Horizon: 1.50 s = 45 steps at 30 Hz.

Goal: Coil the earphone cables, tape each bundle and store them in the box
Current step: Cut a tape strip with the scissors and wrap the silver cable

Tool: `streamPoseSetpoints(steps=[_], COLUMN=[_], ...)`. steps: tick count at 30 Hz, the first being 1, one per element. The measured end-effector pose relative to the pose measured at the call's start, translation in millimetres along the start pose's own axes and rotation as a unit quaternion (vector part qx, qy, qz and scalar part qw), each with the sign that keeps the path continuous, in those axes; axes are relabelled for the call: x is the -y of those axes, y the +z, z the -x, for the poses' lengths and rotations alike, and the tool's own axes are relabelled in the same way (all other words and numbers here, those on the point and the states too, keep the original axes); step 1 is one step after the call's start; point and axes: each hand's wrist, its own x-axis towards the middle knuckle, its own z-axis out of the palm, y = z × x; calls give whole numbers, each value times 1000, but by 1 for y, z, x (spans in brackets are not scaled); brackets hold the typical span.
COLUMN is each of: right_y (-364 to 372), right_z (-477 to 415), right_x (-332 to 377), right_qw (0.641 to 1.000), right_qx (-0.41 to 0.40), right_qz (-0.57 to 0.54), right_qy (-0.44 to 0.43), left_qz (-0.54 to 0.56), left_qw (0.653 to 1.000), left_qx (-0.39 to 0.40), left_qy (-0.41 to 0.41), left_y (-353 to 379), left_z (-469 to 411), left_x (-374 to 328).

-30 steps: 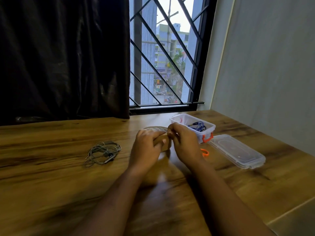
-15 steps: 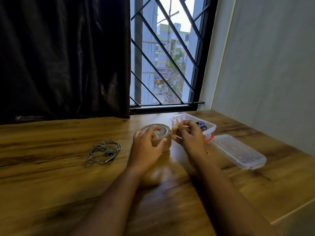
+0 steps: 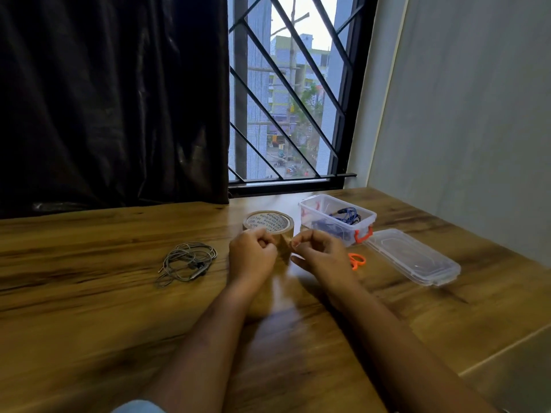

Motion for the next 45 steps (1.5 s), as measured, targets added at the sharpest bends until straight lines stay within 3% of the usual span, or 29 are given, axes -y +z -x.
streamPoseSetpoints(steps=[3,7,10,12,15,20,25,31,36,39,45], right_y=[3,6,-3,-17,-35,-31,-33,-32,-23,-26,-33], right_z=[5,7,5,5,8,13,13,12,14,11,-8], right_x=[-7,-6,-2,2,4,8,15,35,43,43,63], right_qw=[985,972,958,911,806,754,760,692,644,670,828], right_qx=[-14,-27,-95,-154,-178,-126,-79,7,91,111,223], right_qz=[156,219,257,375,564,643,644,720,758,731,487], right_qy=[-74,-86,-87,-71,-23,47,36,48,45,59,163], left_qz=[135,181,121,94,84,80,62,35,74,84,112], left_qw=[986,975,988,992,993,993,994,992,990,988,984], left_qx=[62,90,69,40,4,-16,-42,-72,-78,-81,-87], left_qy=[-76,-89,-70,-76,-86,-87,-81,-95,-92,-99,-111], left_y=[2,5,7,8,10,14,17,15,12,10,10], left_z=[-2,-4,-3,-4,-6,-9,-10,-11,-14,-15,-16], left_x=[0,6,7,8,11,15,18,18,21,21,22])
